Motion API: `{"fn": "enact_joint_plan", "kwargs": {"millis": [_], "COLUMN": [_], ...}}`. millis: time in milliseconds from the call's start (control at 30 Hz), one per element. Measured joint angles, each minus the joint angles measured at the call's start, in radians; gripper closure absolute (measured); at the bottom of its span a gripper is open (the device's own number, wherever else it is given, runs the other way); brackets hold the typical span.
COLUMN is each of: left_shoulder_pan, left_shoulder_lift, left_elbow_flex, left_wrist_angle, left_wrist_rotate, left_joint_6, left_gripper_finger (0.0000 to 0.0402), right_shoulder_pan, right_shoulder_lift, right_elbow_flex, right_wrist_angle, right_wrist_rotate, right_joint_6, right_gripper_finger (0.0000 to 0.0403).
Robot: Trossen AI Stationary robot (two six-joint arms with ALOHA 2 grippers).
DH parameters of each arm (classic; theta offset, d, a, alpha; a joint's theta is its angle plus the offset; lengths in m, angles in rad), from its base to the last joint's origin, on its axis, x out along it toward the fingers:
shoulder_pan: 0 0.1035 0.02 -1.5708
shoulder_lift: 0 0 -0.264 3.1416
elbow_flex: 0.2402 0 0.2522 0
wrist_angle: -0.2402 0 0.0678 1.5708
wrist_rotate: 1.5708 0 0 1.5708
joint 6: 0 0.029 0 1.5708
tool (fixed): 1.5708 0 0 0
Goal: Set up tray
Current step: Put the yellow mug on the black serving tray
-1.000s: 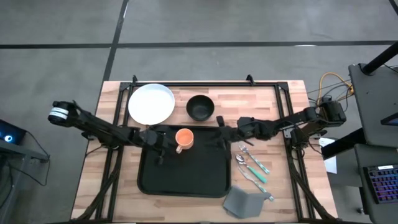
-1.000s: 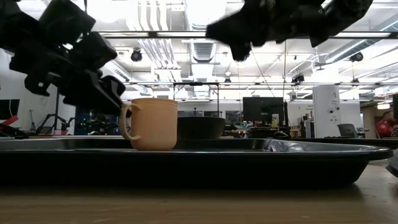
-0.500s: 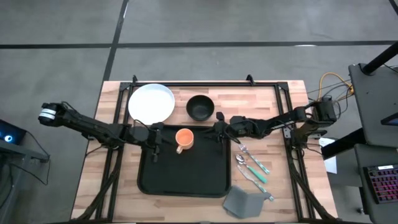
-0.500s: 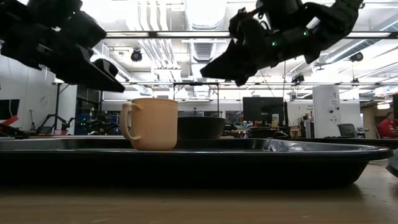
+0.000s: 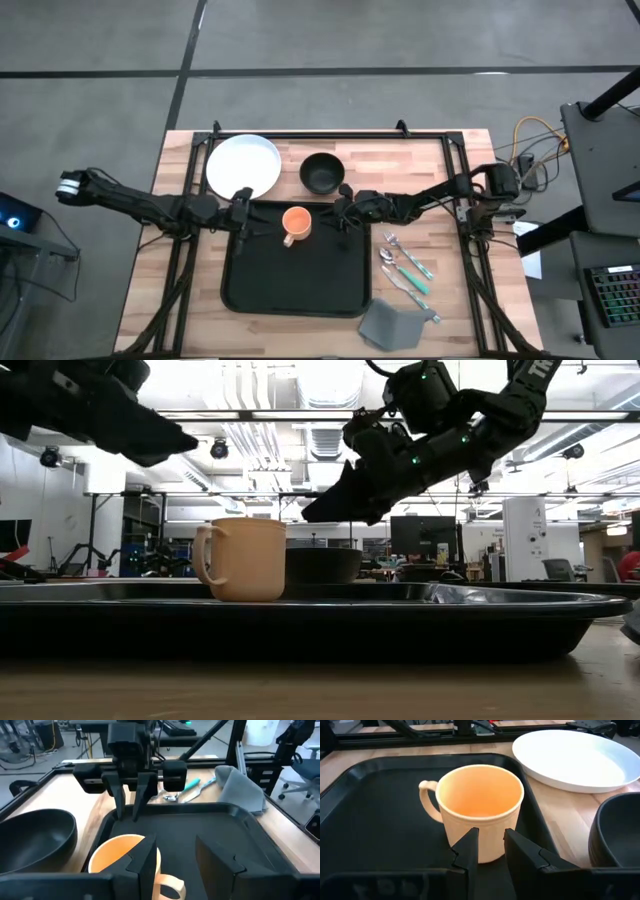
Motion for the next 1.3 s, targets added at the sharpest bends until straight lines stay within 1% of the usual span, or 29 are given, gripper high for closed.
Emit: {"fn": "enact_joint_plan", "kwargs": {"millis": [167, 233, 400, 467, 600, 833, 1000, 1133, 1300], "left_shoulder_pan": [-0.001, 0.004, 0.015, 0.014, 0.014, 0.014, 0.015, 0.022, 0.027], "left_shoulder_lift": [-0.009, -0.009, -0.045, -0.072, -0.139, -0.254, -0.321, -0.379, -0.466], "left_elbow_flex": [-0.024, -0.04, -0.06, -0.068, -0.089, -0.148, -0.184, -0.198, -0.206], "left_wrist_angle": [-0.05, -0.051, -0.023, -0.023, -0.021, -0.024, -0.024, -0.03, -0.106], "left_wrist_rotate": [0.0, -0.015, -0.164, -0.207, -0.211, -0.211, -0.212, -0.212, -0.21], "left_joint_6": [0.08, 0.074, 0.045, 0.044, 0.044, 0.037, 0.035, 0.036, 0.036], "left_gripper_finger": [0.0285, 0.0285, 0.0285, 0.0285, 0.0285, 0.0285, 0.0285, 0.0285, 0.0285], "right_shoulder_pan": [0.0, 0.0, 0.0, 0.001, 0.001, 0.0, 0.001, 0.001, 0.0], "right_shoulder_lift": [0.001, 0.001, 0.013, 0.012, 0.012, 0.049, 0.09, 0.124, 0.174], "right_elbow_flex": [0.002, 0.002, 0.001, 0.002, 0.002, 0.005, 0.042, 0.074, 0.128], "right_wrist_angle": [0.002, 0.002, 0.006, 0.01, 0.009, 0.061, 0.05, 0.04, 0.014], "right_wrist_rotate": [0.0, 0.0, 0.0, 0.0, 0.0, 0.0, -0.001, -0.004, -0.004], "right_joint_6": [0.001, 0.014, 0.023, 0.026, 0.026, 0.046, 0.045, 0.045, 0.05], "right_gripper_finger": [0.0319, 0.0323, 0.0332, 0.0334, 0.0333, 0.0321, 0.0316, 0.032, 0.0329]}}
